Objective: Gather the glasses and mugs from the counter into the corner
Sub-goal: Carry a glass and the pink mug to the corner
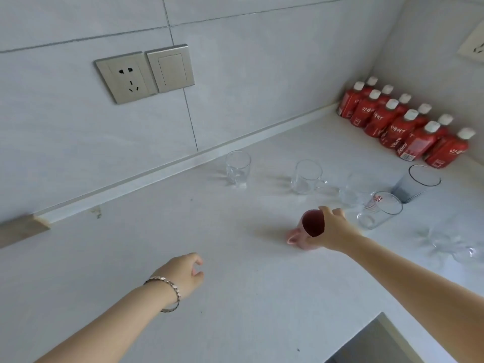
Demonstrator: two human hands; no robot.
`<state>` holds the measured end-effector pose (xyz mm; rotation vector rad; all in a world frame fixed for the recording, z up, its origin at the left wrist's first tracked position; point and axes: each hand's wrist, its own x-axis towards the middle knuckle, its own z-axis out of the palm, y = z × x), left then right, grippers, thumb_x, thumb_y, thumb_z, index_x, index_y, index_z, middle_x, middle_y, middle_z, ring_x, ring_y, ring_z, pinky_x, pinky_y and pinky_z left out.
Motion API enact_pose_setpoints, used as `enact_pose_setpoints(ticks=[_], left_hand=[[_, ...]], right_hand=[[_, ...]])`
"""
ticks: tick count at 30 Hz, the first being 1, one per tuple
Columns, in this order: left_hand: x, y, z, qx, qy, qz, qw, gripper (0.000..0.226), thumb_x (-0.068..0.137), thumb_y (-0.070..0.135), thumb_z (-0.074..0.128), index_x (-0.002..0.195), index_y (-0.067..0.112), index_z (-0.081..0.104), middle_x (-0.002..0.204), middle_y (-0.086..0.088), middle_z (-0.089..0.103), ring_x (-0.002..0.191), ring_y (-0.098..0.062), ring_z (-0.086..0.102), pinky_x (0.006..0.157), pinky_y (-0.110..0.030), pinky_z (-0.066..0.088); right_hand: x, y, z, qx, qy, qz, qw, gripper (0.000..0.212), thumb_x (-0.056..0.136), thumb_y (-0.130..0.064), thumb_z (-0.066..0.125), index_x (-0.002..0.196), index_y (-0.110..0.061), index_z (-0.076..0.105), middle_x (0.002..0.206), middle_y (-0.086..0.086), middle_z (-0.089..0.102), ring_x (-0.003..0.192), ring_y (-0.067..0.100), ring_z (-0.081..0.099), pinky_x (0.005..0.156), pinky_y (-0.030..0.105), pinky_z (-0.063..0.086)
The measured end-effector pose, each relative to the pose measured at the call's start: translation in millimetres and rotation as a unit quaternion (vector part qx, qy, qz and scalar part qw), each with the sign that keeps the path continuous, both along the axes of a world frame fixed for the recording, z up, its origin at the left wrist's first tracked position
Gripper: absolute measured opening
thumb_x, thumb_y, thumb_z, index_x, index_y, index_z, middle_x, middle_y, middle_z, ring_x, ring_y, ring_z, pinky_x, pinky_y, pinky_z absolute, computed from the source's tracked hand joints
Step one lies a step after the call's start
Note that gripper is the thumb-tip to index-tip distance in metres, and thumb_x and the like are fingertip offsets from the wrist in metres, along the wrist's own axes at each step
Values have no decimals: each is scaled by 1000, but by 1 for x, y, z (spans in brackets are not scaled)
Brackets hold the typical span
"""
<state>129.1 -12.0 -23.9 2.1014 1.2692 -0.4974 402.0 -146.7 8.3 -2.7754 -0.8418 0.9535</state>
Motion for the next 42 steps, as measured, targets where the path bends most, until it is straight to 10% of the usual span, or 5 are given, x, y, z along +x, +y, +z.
enact_pose_setpoints(ticks=[6,14,19,23,42], left_hand=[[46,16,-1,33,16,0,999,35,90,28,47,124,22,49,121,2,60,109,-20,59,97,-33,47],[176,98,-6,143,-99,60,983,69,76,33,68,134,20,32,137,-6,41,120,-28,52,98,-40,44],[231,138,-32,144,-87,76,983,109,71,38,74,148,19,-1,159,-1,3,144,-21,21,113,-42,29],[236,144,-41,146,-101,83,981,92,72,33,73,142,11,18,148,-6,23,122,-28,50,93,-39,45],[-163,83,8,164,-163,248,941,83,53,26,80,126,26,41,114,18,32,113,-13,50,89,-36,53]], right_hand=[[25,6,-20,55,-22,72,996,94,56,-57,77,135,-29,36,125,-4,48,113,22,55,89,32,47],[52,47,-26,133,-22,113,984,96,62,-46,76,142,-27,26,136,-8,46,120,20,52,89,33,49],[65,65,-29,160,-18,117,980,88,62,-46,76,137,-28,33,133,-10,48,115,19,53,87,33,50],[63,69,-32,167,-21,128,977,89,63,-44,75,139,-29,31,134,-11,47,118,19,51,89,32,48],[-187,170,12,140,18,406,903,88,67,-35,71,141,-31,24,137,-6,36,121,17,47,91,27,48]])
